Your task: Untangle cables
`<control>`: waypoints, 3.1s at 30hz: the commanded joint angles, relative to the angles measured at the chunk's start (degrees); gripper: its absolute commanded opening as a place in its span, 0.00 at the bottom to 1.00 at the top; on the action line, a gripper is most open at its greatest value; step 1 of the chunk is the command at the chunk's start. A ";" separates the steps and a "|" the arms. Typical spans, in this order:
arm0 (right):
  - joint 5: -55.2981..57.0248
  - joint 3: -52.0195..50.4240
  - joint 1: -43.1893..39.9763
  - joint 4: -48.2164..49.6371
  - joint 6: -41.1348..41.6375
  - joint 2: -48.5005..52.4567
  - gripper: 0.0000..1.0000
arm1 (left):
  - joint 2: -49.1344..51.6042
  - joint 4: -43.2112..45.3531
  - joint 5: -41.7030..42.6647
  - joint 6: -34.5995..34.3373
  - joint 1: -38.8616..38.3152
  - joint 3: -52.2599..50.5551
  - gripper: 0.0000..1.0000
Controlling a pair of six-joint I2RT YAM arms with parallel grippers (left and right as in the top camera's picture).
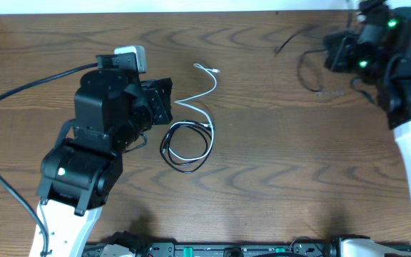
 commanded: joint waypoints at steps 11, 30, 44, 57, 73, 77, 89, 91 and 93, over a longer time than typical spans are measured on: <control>4.59 17.38 -15.34 0.11 0.83 -0.26 0.01 | 4.57 -3.21 0.74 -0.07 0.31 0.46 0.25; -12.66 53.02 -27.36 -2.86 1.42 37.33 0.01 | 5.44 -2.32 0.74 -0.09 0.31 0.46 0.25; 7.93 53.02 -27.54 -14.29 3.82 51.21 0.94 | 5.70 -2.29 0.74 -0.11 0.31 0.46 0.25; 4.17 53.02 -27.76 -31.74 1.97 46.34 0.99 | 10.88 -4.68 0.76 -2.67 -1.60 0.22 0.25; 0.59 52.76 -20.74 -39.91 0.79 45.44 0.99 | 34.45 -4.22 -2.56 -20.02 -7.39 -0.70 0.68; 0.83 52.76 -19.21 -40.00 0.76 45.44 0.99 | 39.82 -0.85 -4.04 -22.03 -7.39 -0.70 0.73; 4.13 52.68 -14.16 -44.70 -1.51 45.44 0.99 | 50.05 2.21 -5.99 -21.97 -7.39 -0.70 0.29; 5.99 52.68 -12.66 -46.01 -1.66 45.44 0.99 | 50.27 3.45 -5.86 -21.29 -7.37 -0.68 0.08; 6.62 52.68 -11.17 -47.43 -1.79 45.44 0.99 | 49.77 4.31 -3.72 -16.15 -7.37 0.11 0.07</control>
